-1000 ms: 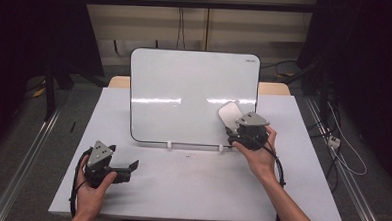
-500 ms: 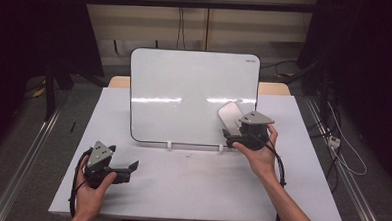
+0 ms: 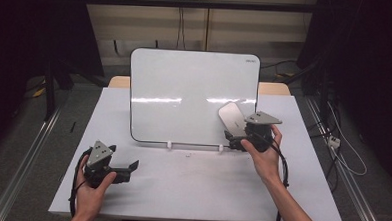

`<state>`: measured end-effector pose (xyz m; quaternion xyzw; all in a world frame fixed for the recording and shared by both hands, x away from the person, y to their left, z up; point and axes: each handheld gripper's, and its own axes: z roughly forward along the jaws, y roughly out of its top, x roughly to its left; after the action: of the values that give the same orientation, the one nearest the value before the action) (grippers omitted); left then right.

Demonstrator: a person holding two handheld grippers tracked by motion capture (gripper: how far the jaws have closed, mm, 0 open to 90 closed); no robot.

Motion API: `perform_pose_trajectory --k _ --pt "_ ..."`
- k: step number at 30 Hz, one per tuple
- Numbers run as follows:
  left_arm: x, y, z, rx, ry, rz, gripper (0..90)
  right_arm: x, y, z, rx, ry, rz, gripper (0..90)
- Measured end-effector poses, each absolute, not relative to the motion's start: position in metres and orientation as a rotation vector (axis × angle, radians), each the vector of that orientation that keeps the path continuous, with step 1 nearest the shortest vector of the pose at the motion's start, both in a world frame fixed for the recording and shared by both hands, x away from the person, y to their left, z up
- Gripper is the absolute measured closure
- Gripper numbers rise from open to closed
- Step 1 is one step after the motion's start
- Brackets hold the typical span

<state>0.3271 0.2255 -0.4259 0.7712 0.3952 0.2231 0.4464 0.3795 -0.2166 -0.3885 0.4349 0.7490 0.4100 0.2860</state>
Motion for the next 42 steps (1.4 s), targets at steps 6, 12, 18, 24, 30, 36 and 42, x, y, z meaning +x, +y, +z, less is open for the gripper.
perform_pose_trajectory --k 6,12,18,24,30,36,42 --pt "0.327 0.226 -0.425 1.906 0.979 0.551 5.2 0.374 -0.219 -0.388 1.181 1.993 1.119 5.3" --pt "0.327 0.226 -0.425 1.896 0.995 0.549 5.3 0.367 -0.223 -0.394 1.208 1.986 1.120 5.9" --pt "0.327 0.227 -0.424 1.899 0.989 0.561 5.3 0.359 -0.231 -0.395 1.228 1.957 1.131 6.1" --pt "0.326 0.227 -0.424 1.880 1.003 0.557 5.3 0.348 -0.238 -0.401 1.233 1.930 1.117 6.7" --pt "0.327 0.227 -0.424 1.884 1.000 0.559 5.2 0.337 -0.250 -0.408 1.251 1.898 1.110 7.6" --pt "0.327 0.227 -0.424 1.886 0.997 0.564 5.2 0.327 -0.262 -0.417 1.285 1.883 1.096 8.0" --pt "0.327 0.227 -0.424 1.880 1.009 0.572 5.2 0.321 -0.271 -0.419 1.307 1.854 1.103 8.3"
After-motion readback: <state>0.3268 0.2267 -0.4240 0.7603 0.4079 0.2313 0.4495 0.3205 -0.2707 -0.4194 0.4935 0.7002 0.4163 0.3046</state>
